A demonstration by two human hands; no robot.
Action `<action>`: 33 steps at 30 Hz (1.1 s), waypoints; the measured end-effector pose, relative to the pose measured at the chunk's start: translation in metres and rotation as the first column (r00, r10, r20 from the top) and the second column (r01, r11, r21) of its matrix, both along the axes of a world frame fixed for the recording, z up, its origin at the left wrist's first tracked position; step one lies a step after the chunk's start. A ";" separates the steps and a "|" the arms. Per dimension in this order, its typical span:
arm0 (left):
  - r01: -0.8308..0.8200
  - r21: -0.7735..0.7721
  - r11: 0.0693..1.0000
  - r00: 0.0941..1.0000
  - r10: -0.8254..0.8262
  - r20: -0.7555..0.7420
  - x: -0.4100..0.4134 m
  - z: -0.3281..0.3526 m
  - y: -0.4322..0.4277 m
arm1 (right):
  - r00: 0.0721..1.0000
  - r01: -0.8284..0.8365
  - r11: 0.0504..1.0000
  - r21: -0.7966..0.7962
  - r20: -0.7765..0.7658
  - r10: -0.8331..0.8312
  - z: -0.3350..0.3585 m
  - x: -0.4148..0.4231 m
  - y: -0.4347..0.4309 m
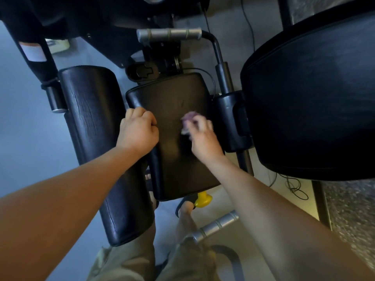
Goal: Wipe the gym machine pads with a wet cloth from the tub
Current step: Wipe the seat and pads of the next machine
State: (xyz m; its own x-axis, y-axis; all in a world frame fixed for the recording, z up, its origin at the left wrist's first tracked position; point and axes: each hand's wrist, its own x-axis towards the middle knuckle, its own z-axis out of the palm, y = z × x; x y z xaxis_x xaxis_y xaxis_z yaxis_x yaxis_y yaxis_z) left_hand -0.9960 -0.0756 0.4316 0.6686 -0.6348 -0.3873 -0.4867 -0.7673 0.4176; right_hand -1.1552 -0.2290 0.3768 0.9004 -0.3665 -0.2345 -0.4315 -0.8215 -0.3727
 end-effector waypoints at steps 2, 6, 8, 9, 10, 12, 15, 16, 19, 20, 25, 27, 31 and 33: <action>0.014 0.001 1.000 1.000 -0.014 0.011 -0.001 -0.001 0.002 | 0.958 0.288 0.957 0.029 -0.012 -0.288 -0.001 0.012 0.009; 0.012 -0.003 1.000 1.000 -0.012 0.015 0.000 -0.001 0.006 | 0.993 -0.066 0.987 0.148 0.103 0.051 0.008 0.026 0.058; -0.001 -0.024 1.000 1.000 0.002 0.018 0.002 0.000 0.008 | 0.990 -0.108 0.988 0.109 0.107 0.097 0.007 0.022 0.043; -0.008 -0.038 0.999 1.000 0.008 0.019 0.005 0.000 0.010 | 0.997 0.016 0.996 0.084 0.069 -0.022 0.002 0.024 0.028; -0.006 -0.047 0.999 1.000 0.007 0.018 0.005 0.001 0.010 | 0.975 0.224 0.971 0.087 -0.002 -0.224 -0.001 0.025 0.011; -0.006 -0.055 0.998 1.000 0.008 0.025 0.009 0.002 0.012 | 0.842 0.535 0.842 0.065 -0.124 -0.526 -0.004 0.036 -0.016; -0.007 -0.031 0.999 1.000 0.008 0.025 0.014 -0.001 0.017 | 0.953 0.298 0.945 0.135 0.009 -0.302 0.004 0.069 0.017; -0.013 -0.027 1.000 1.000 0.014 0.025 0.015 -0.001 0.019 | 0.987 0.101 0.985 0.142 0.108 -0.117 0.007 0.074 0.037; -0.009 -0.028 1.000 1.000 0.010 0.014 0.015 0.000 0.024 | 0.979 -0.055 0.992 0.115 0.203 0.030 0.001 0.073 0.043; -0.003 -0.036 0.999 1.000 0.003 0.013 0.017 0.001 0.026 | 0.974 0.101 0.991 0.087 0.195 -0.116 -0.002 0.075 0.028; 0.033 -0.051 0.998 0.999 -0.033 0.000 0.020 0.005 0.027 | 0.911 0.412 0.906 0.098 -0.033 -0.411 -0.005 0.088 -0.007; 0.040 -0.047 0.998 0.999 -0.040 -0.010 0.016 0.006 0.027 | 0.990 0.102 0.986 0.130 0.089 -0.114 0.005 0.077 0.025; 0.112 -0.060 0.992 0.992 -0.114 -0.046 0.003 0.013 0.026 | 0.970 0.242 0.970 -0.003 0.001 -0.242 0.005 0.004 0.035; 0.154 -0.059 0.986 0.986 -0.157 -0.050 -0.003 0.014 0.027 | 0.790 0.602 0.797 -0.047 -0.111 -0.603 0.010 -0.032 0.038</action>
State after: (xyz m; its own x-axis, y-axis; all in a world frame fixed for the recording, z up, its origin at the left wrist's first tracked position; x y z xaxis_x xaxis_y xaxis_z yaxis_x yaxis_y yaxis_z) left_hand -0.9994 -0.0484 0.4457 0.5390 -0.7508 -0.3817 -0.5737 -0.6591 0.4862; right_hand -1.1868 -0.1914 0.3869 0.4633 -0.8284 -0.3150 -0.8789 -0.3837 -0.2836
